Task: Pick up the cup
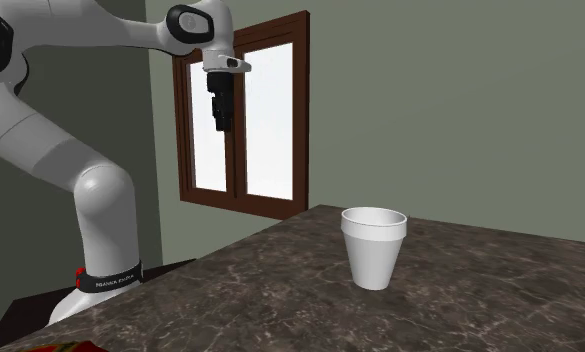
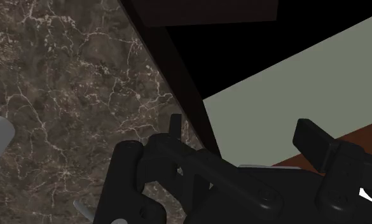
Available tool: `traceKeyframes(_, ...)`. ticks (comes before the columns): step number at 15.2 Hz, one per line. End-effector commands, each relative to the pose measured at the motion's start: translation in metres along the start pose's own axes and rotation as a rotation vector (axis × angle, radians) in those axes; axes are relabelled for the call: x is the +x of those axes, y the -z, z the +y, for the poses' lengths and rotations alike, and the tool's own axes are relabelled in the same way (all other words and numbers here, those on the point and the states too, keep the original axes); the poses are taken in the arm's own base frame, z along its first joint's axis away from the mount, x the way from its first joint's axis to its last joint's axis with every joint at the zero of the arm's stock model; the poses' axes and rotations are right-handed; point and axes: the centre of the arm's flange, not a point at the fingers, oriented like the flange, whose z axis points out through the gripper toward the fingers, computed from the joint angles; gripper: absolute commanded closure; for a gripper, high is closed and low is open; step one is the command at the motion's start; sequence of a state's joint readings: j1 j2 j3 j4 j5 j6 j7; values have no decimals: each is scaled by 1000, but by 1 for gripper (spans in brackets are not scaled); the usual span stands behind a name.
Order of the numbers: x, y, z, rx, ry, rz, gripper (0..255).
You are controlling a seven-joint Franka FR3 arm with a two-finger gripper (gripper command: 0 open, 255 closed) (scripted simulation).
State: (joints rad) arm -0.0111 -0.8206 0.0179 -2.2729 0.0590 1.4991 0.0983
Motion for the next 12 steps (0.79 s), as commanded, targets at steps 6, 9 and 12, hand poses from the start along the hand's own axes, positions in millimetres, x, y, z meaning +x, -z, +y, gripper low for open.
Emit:
traceKeyframes(6, 28, -26, 50, -25, -18, 2, 0)
traceKeyframes(9, 44, -41, 80, -40, -29, 4, 0)
traceKeyframes(12, 61, -56, 111, -55, -40, 5, 0)
